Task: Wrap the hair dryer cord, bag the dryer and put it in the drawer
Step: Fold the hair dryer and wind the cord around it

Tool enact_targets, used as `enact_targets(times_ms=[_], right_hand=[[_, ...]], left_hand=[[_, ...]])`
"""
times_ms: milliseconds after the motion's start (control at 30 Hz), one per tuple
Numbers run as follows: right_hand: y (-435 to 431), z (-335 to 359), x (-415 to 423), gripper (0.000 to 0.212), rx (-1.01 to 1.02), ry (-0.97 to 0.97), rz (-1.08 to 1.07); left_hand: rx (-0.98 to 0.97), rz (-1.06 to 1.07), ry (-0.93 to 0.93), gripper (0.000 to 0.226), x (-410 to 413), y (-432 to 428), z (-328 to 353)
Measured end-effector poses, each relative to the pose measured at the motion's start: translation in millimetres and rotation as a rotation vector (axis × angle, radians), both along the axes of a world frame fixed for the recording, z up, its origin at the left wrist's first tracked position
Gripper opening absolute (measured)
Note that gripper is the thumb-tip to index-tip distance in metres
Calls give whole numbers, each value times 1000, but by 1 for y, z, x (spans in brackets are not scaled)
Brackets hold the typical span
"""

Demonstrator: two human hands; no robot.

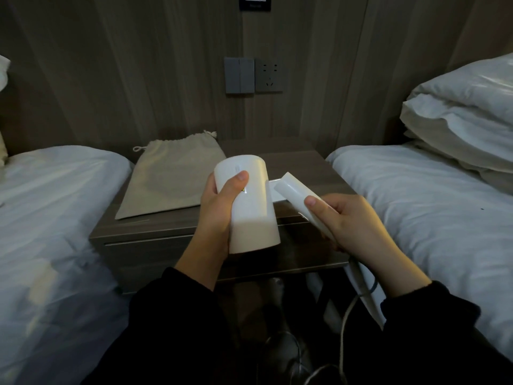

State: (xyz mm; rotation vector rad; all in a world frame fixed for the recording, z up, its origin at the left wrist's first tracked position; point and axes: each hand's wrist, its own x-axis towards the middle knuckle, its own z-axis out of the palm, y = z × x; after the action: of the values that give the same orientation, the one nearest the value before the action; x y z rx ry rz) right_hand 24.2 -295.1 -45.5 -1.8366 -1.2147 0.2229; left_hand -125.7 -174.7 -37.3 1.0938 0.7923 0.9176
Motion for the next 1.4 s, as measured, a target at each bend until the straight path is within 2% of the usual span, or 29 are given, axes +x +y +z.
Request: enact_targets(times_ms=[100, 233, 333, 433, 533, 600, 667, 733, 800, 833, 967, 1067, 1133, 1233, 1300, 1400], right_hand=[[1, 3, -4, 44, -18, 10, -27], [9, -12, -21, 49, 53, 121, -164], [12, -24, -21, 52, 22, 94, -209], [7, -17, -10, 51, -6, 110, -174], [1, -6, -1, 47, -16, 109, -154], [-3, -1, 8, 42, -12, 97, -146], [-8, 2, 17, 35, -7, 73, -133], [-14, 3, 23, 28, -35, 25, -104], [-20, 7, 27, 24, -73, 3, -54], [-23, 9, 28, 23, -97, 0, -23], [-27, 10, 28, 23, -167, -48, 38], [-24, 4, 24, 24, -197, -85, 61], [-22, 3, 20, 26, -208, -109, 72], [-20, 1, 17, 29, -237, -143, 62], [-17, -2, 14, 31, -233, -164, 26], [-12, -4, 11, 23, -78, -80, -22]], left_hand=[[-37, 17, -45, 39, 2, -1, -4], [-139, 74, -251, 40, 19, -19, -19], [-177, 160, -273, 40, 30, -27, -31], [-174, 112, -278, 44, 32, -27, -34], [88, 37, -112, 45, 25, -21, -29], [369, -12, 54, 50, 15, -12, -25], [725, -120, 316, 54, 2, -2, -22], [1005, -311, 561, 79, -7, 4, -21], [1135, -489, 754, 106, -10, 2, -20], [1180, -534, 807, 111, -11, 0, -20], [1413, -496, 1006, 112, -9, -5, -27], [1515, -442, 1048, 111, -7, -4, -33], [1525, -442, 986, 101, -8, -4, -39], [1429, -471, 884, 73, -13, -4, -45], [1388, -473, 853, 68, -18, -2, -47], [1359, -448, 826, 66, -24, 4, -46]])
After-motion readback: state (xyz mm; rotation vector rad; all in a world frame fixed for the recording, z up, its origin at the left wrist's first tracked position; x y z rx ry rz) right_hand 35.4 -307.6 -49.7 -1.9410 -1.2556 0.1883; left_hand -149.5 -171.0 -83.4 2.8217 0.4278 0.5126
